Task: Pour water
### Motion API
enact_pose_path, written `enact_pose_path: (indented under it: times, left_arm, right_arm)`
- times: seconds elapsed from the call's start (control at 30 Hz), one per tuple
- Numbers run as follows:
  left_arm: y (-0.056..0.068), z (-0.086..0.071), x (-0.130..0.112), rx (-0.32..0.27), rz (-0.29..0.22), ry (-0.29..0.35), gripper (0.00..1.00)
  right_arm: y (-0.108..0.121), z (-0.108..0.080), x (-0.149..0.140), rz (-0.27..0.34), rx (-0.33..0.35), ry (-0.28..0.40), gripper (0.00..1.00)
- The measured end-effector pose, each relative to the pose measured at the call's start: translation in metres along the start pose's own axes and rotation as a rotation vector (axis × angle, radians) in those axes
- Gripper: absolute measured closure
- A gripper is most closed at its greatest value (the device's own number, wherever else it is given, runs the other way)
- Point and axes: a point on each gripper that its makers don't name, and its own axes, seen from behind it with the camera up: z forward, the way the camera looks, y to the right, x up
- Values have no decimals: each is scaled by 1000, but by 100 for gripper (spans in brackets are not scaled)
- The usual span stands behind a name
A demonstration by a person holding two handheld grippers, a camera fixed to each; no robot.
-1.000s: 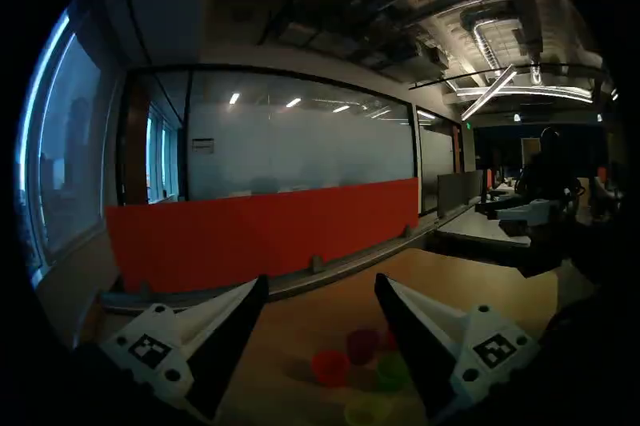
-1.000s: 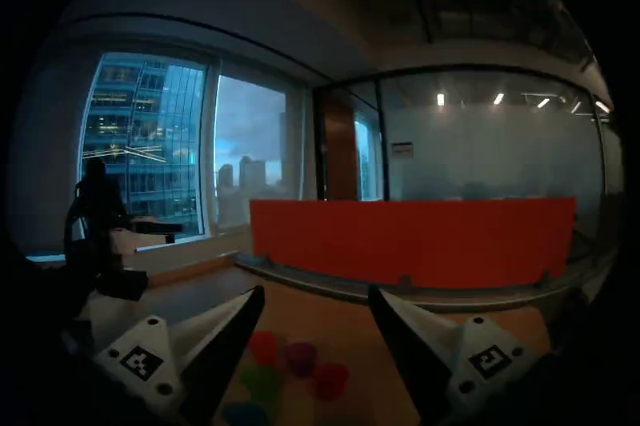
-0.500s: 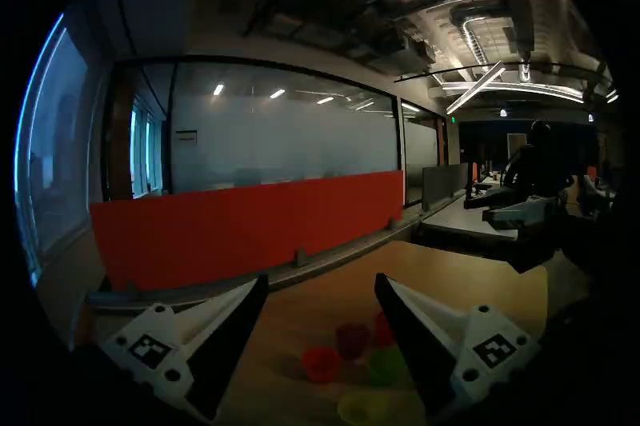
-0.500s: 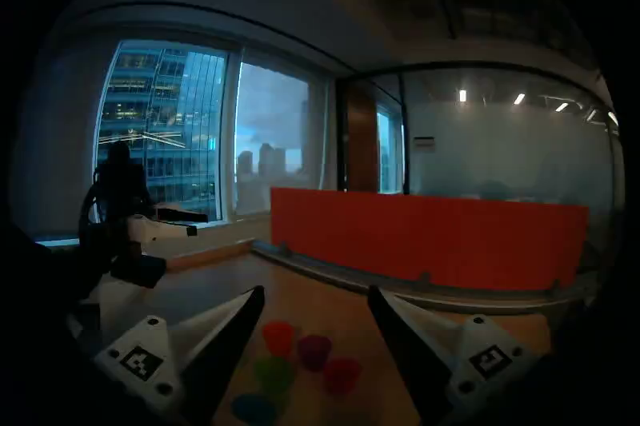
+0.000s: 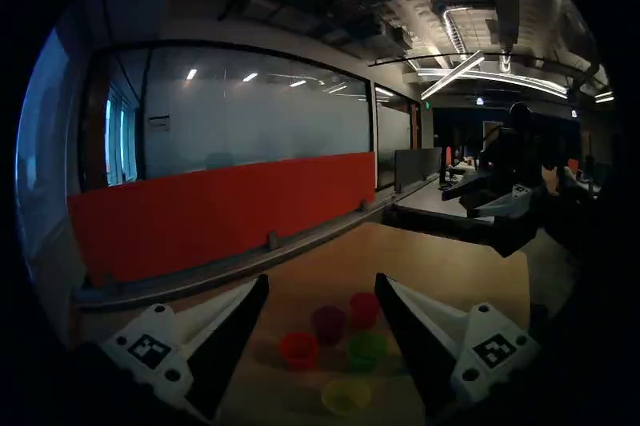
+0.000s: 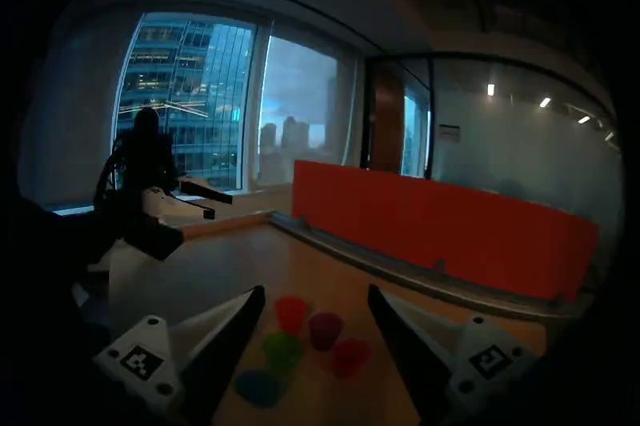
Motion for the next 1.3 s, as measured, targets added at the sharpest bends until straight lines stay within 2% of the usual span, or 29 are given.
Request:
enact_pose_path:
  times: [0.37,0.8,1.3]
  left_arm:
    - [8,9,-21,-16,54,-47,1]
    - [28,21,-61,-86,48,-133,1]
    - [39,31,-95,-132,53,-203,1]
  right_arm:
    - [-7,0,-23,0,32,-60,0]
    - [-14,-1,-59,23,59,-133,0]
    - [-27,3,-92,26,93,-179,0]
